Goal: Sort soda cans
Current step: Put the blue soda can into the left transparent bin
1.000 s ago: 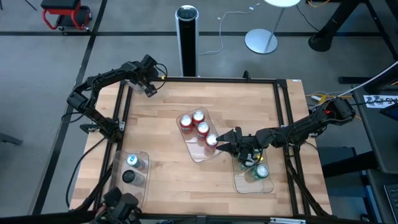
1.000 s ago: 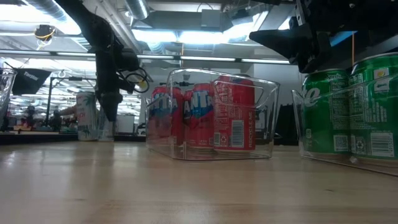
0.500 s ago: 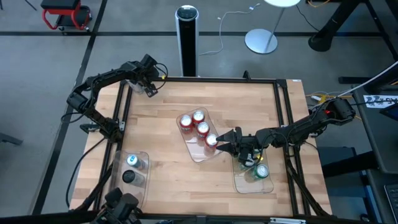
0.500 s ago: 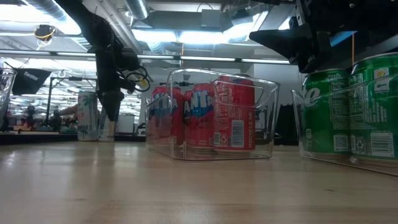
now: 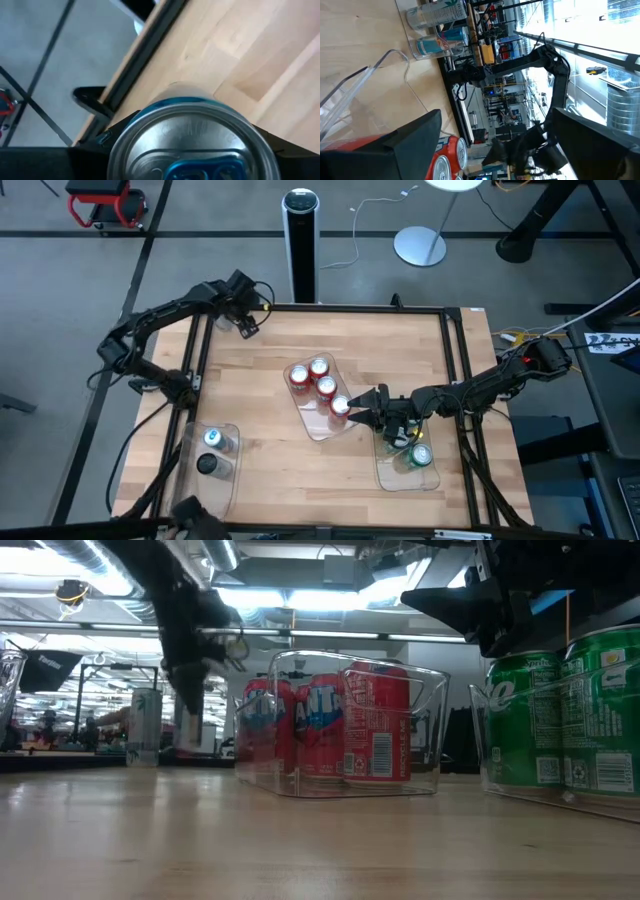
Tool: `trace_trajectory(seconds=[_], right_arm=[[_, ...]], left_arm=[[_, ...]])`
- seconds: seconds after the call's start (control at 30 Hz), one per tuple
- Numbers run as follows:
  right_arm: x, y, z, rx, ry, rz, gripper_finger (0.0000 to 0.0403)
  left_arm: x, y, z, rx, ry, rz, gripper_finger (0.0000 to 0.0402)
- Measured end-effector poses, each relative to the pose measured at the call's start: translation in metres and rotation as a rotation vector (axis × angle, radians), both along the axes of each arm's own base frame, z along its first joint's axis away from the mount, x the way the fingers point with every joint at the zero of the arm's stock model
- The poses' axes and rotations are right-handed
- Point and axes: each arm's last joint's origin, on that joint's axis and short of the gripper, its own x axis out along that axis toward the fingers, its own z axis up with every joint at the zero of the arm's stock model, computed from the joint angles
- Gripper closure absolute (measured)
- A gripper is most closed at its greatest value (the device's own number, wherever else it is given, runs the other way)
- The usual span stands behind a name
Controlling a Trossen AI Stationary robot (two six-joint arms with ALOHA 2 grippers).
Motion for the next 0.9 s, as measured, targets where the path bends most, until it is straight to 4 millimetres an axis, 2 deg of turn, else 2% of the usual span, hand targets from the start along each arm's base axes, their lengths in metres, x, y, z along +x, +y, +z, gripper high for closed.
trace_trajectory(seconds=[0.17,0.4,0.73,0.9], right_arm=[[0.000,0.000,0.000,0.000,0.000,0.000,0.0027],[0.000,0.000,0.000,-0.001,0.000,0.000,0.0027],[0.000,0.000,0.000,-0.001,0.000,0.000,0.0027],[0.000,0.000,0.000,-0.001,0.000,0.000,0.0027]], left_arm=[[0.007,-0.029,0.033,0.004,-0.119,-0.016,0.0173],[0.015,-0.096,0.078,-0.156,-0.418,-0.060,0.0173],[0.011,-0.189,0.113,-0.361,-0.581,-0.159,0.0173],[0.005,-0.226,0.118,-0.489,-0.556,-0.178,0.0173]])
